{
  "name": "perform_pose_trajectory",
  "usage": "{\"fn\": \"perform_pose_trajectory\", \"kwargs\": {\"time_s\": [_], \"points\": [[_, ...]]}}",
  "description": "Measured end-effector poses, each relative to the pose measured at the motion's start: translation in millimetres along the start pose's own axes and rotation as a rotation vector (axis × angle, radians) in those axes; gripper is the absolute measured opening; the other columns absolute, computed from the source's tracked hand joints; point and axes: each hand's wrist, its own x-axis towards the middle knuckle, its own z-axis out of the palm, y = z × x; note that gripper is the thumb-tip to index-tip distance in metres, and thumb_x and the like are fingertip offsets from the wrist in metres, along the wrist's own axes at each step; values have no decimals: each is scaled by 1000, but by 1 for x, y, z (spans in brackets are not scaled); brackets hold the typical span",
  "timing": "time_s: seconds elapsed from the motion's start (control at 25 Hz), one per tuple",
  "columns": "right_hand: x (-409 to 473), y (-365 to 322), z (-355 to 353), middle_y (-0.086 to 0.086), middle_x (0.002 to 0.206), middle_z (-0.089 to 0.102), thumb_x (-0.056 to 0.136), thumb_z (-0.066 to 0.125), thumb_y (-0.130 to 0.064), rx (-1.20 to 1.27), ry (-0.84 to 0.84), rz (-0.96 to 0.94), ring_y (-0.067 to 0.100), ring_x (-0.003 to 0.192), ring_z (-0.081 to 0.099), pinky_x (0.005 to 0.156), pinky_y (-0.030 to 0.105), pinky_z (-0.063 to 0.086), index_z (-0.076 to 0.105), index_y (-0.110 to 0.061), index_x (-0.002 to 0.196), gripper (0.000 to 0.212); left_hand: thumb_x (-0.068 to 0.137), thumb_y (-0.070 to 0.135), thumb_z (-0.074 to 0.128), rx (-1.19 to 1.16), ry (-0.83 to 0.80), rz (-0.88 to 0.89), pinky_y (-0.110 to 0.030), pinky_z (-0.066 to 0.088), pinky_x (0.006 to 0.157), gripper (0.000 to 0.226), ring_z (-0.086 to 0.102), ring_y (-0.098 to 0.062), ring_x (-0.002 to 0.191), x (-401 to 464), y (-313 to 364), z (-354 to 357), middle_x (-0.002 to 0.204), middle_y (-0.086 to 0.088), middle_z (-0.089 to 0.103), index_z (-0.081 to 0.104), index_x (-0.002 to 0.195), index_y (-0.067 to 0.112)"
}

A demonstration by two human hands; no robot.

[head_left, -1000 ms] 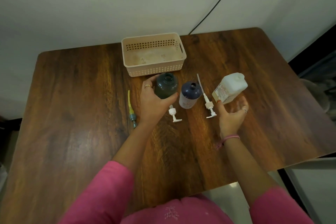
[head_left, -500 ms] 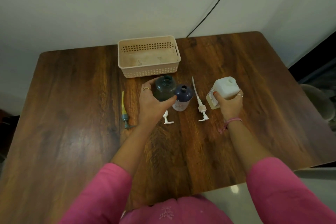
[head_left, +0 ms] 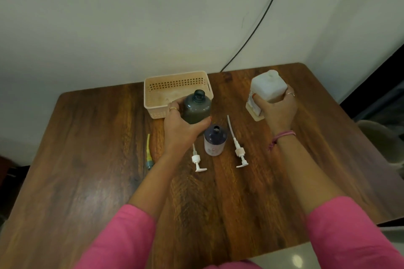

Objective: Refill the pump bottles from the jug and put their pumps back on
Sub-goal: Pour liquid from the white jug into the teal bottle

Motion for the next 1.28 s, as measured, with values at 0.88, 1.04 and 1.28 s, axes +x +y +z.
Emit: {"fn": "perform_pose_trajectory", "kwargs": {"time_s": [0.88, 1.04, 1.28], "points": [[67, -209, -13, 6, 119, 57, 58, 86, -21, -113, -34, -796, 8, 101, 48, 77, 0, 34, 54, -10, 125, 75, 58, 31, 88, -57, 105, 259, -8, 43, 67, 72, 50, 5, 95, 63, 165, -25, 112, 12, 49, 42, 113, 32], [66, -225, -16, 9, 119, 58, 59, 86, -20, -144, -36, -893, 18, 105, 54, 78, 4, 37, 54, -8, 126, 75, 58, 31, 88, -63, 113, 278, -9, 43, 67, 71, 51, 3, 94, 64, 176, -30, 111, 11, 49, 43, 113, 32], [64, -241, -18, 9, 118, 58, 58, 85, -17, -185, -20, -979, 24, 104, 56, 76, 31, 53, 53, -10, 127, 77, 57, 30, 89, -93, 135, 277, -12, 47, 71, 71, 52, 2, 96, 67, 184, -37, 113, 9, 51, 46, 114, 28]]}}
